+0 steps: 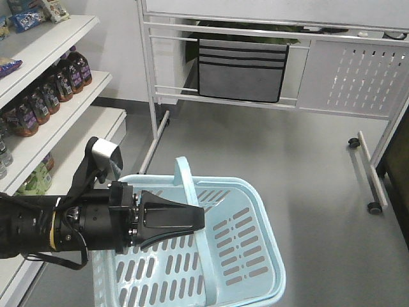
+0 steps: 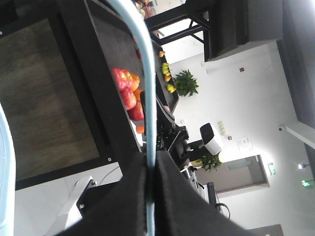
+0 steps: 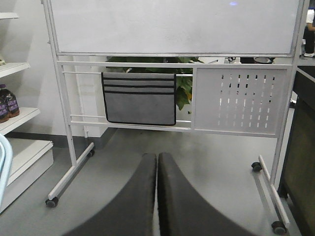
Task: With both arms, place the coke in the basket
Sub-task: 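Carry the basket in the left gripper while driving across the room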
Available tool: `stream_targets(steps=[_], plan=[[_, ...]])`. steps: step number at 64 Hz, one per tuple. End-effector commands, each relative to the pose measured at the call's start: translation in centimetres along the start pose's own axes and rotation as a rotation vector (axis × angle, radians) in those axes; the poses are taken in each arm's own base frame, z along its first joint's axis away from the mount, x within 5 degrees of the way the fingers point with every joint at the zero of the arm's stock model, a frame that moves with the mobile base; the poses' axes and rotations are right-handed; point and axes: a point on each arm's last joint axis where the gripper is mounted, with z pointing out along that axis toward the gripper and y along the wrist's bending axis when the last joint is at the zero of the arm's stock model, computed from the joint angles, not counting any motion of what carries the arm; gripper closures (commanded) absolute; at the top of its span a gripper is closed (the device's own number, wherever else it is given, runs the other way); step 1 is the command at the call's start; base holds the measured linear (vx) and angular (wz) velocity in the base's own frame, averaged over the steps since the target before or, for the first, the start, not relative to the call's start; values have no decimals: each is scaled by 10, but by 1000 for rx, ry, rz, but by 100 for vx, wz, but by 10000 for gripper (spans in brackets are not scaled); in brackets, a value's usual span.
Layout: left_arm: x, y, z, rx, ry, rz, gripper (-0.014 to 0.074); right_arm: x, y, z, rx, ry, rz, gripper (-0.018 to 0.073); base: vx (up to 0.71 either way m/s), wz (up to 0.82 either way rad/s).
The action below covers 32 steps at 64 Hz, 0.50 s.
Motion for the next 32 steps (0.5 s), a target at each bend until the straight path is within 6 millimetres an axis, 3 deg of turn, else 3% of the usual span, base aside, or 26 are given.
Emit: stream_targets(steps=[1,32], plan=[[4,-34,-4,246,55,30,603,-3,0,-1,-1,-76,-8,564,22,6],[4,-34,-4,246,55,30,603,-3,0,-1,-1,-76,-8,564,22,-6]])
